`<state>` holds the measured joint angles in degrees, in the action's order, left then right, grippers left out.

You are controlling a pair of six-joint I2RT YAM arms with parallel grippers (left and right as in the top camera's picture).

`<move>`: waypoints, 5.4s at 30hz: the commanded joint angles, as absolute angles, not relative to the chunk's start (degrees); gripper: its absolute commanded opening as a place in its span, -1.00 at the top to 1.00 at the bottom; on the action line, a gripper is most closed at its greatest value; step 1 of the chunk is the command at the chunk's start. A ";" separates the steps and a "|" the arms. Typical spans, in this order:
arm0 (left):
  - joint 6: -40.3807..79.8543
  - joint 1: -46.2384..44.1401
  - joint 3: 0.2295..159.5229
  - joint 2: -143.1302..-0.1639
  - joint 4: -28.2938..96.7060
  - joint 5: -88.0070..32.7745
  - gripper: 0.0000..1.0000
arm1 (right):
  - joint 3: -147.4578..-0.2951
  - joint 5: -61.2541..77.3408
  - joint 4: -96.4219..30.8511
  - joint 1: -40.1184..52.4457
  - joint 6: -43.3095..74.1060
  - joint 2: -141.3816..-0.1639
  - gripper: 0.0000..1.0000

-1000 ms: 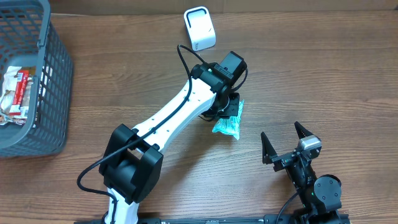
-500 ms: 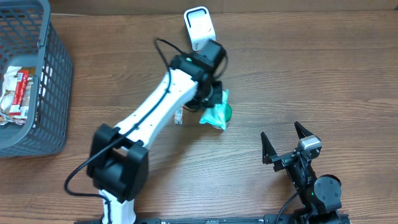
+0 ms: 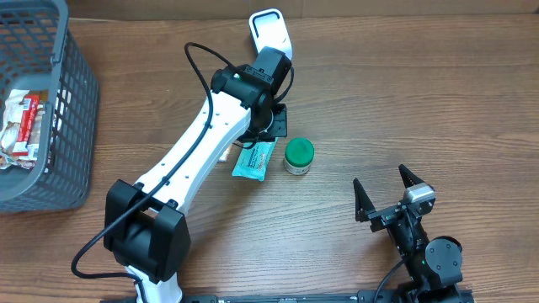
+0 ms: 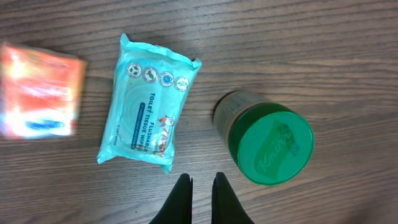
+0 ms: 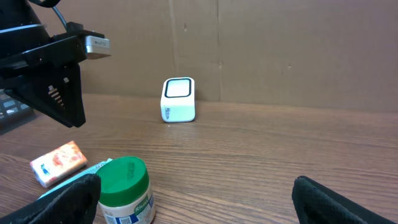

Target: Scan the item barcode

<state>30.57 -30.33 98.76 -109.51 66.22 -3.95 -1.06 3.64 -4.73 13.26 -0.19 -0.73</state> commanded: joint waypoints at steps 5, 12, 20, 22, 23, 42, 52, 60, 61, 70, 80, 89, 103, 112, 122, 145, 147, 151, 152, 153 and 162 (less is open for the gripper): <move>29.08 -32.60 99.04 -108.75 66.54 4.58 0.90 | -0.45 3.70 -4.47 13.41 -0.03 -0.19 -1.00; 31.53 -31.35 98.50 -109.45 67.22 11.60 0.86 | -0.45 3.70 -4.47 13.43 -0.03 -0.19 -1.00; 31.51 -32.34 95.72 -114.19 62.48 6.90 0.88 | -0.45 3.70 -4.47 13.41 -0.03 -0.19 -1.00; 31.22 -33.10 95.68 -116.57 60.51 2.74 0.90 | -0.45 3.70 -4.47 13.41 -0.03 -0.19 -1.00; 30.61 -33.54 95.68 -117.91 59.22 -0.03 0.90 | -0.45 3.70 -4.47 13.41 -0.03 -0.19 -1.00; 24.36 -36.82 105.21 -122.10 61.49 -2.17 0.83 | -0.45 3.70 -4.47 13.41 -0.03 -0.19 -1.00; 14.63 -23.07 108.07 -122.15 75.72 2.98 -0.22 | -0.45 3.70 -4.47 13.41 -0.03 -0.19 -1.00; 5.98 -19.88 98.70 -122.21 68.40 -7.57 -0.17 | -0.45 3.70 -4.47 13.41 -0.03 -0.19 -1.00; 5.98 -20.10 97.82 -122.23 67.79 -7.57 -0.15 | -0.45 3.70 -4.47 13.41 -0.03 -0.19 -1.00; 11.09 -23.00 94.21 -122.23 64.12 -6.02 -0.13 | -0.45 3.70 -4.47 13.41 -0.03 -0.19 -1.00; 14.02 -23.44 87.70 -122.26 57.01 -5.87 -0.13 | -0.45 3.70 -4.47 13.41 -0.03 -0.19 -1.00; 13.91 -24.47 86.04 -122.23 55.48 -7.92 0.63 | -0.45 3.70 -4.47 13.41 -0.03 -0.19 -1.00; 24.34 -27.99 100.99 -120.31 73.17 19.70 0.92 | -0.45 3.70 -4.47 13.41 -0.03 -0.19 -1.00; 40.97 -43.88 95.85 -120.62 77.45 53.47 0.92 | -0.45 3.70 -4.47 13.41 -0.03 -0.19 -1.00; 41.15 -49.63 84.01 -120.66 66.48 58.70 0.92 | -0.45 3.70 -4.47 13.41 -0.03 -0.19 -1.00; 29.28 -41.67 78.67 -120.64 52.34 49.45 0.92 | -0.45 3.70 -4.47 13.41 -0.03 -0.19 -1.00; 29.08 -41.69 78.67 -120.64 52.14 49.47 0.89 | -0.45 3.70 -4.47 13.41 -0.03 -0.19 -1.00; 27.92 -41.69 78.70 -120.64 52.42 49.47 0.73 | -0.45 3.70 -4.47 13.41 -0.03 -0.19 -1.00; 27.38 -41.69 78.70 -120.64 52.42 49.47 0.69 | -0.45 3.70 -4.47 13.41 -0.03 -0.19 -1.00; 26.96 -41.74 78.70 -120.64 52.42 49.47 0.67 | -0.45 3.70 -4.47 13.43 -0.03 -0.19 -1.00; 27.05 -41.82 82.13 -120.62 56.18 49.43 0.46 | -0.45 3.70 -4.47 13.41 -0.03 -0.19 -1.00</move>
<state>26.98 -41.25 79.24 -121.60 54.68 50.19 -1.06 3.66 -4.71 13.26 -0.14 -0.73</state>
